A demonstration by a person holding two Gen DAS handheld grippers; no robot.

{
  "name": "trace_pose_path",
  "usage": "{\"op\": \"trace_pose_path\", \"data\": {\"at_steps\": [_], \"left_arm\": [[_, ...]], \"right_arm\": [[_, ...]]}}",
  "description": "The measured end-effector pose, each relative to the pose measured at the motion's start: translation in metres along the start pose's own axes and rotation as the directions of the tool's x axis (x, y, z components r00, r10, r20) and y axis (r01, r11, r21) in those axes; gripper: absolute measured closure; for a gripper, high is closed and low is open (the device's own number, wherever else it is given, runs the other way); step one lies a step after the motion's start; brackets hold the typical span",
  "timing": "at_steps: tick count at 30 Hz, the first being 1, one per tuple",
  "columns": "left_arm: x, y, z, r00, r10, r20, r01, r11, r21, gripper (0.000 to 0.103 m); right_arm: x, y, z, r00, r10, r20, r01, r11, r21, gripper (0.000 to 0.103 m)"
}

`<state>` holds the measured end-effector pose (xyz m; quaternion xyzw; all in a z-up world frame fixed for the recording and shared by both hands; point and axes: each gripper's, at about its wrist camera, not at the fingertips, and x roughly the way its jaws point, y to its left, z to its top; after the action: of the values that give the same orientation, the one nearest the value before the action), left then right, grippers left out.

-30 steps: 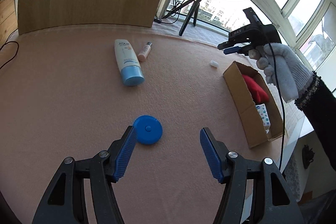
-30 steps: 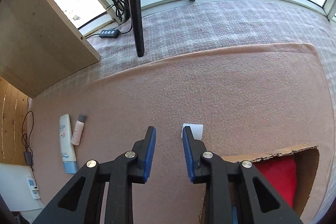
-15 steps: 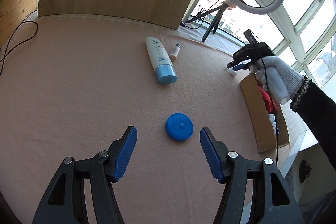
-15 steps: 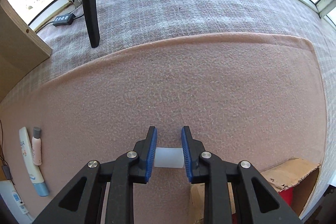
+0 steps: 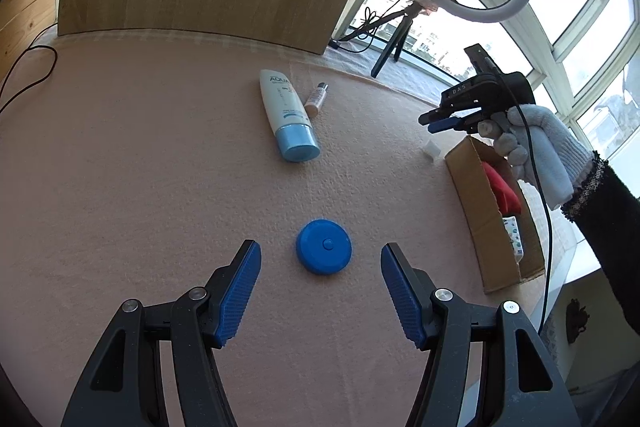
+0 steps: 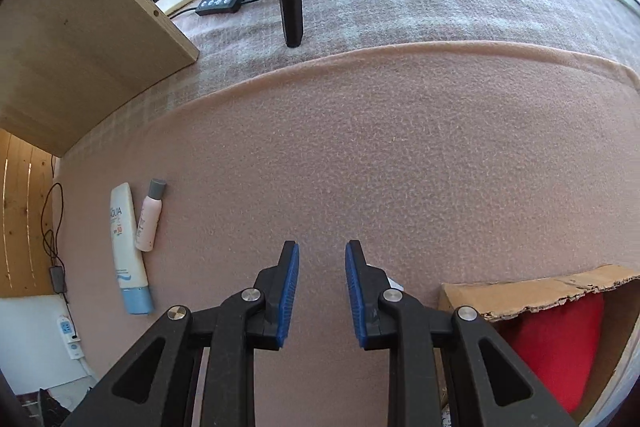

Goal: Organize objects
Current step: 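Grasp the white cup with the right tool while the left tool approaches the blue tape measure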

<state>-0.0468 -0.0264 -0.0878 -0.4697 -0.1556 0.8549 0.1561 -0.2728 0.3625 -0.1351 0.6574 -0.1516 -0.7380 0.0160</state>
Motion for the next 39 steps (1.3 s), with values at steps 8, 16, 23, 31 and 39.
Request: {"op": "trace_pose_path", "data": {"at_steps": [8,16,23,31,39], "left_arm": [[0.002,-0.006,0.0,1.0,0.003,-0.003,-0.002,1.0,0.009,0.037],[0.002,-0.004,-0.001,1.0,0.001,-0.002,-0.001,1.0,0.001,0.037],[0.0,0.0,0.001,1.0,-0.012,0.01,0.012,1.0,-0.01,0.037],[-0.004,0.007,0.007,0.999,-0.016,0.029,0.016,1.0,-0.021,0.037],[0.001,0.003,0.005,1.0,-0.006,0.013,0.006,1.0,0.001,0.037]], "right_arm": [[0.012,-0.004,0.009,0.991,-0.137,0.011,0.137,0.99,-0.035,0.082],[0.03,0.012,0.013,0.968,-0.248,-0.03,0.242,0.962,-0.128,0.082],[0.025,0.023,-0.004,0.983,-0.147,-0.107,0.132,0.982,-0.133,0.08],[-0.014,0.027,-0.031,0.996,-0.082,-0.036,0.077,0.989,-0.129,0.081],[0.009,0.014,-0.047,0.996,-0.069,-0.052,0.064,0.993,-0.098,0.081]]}}
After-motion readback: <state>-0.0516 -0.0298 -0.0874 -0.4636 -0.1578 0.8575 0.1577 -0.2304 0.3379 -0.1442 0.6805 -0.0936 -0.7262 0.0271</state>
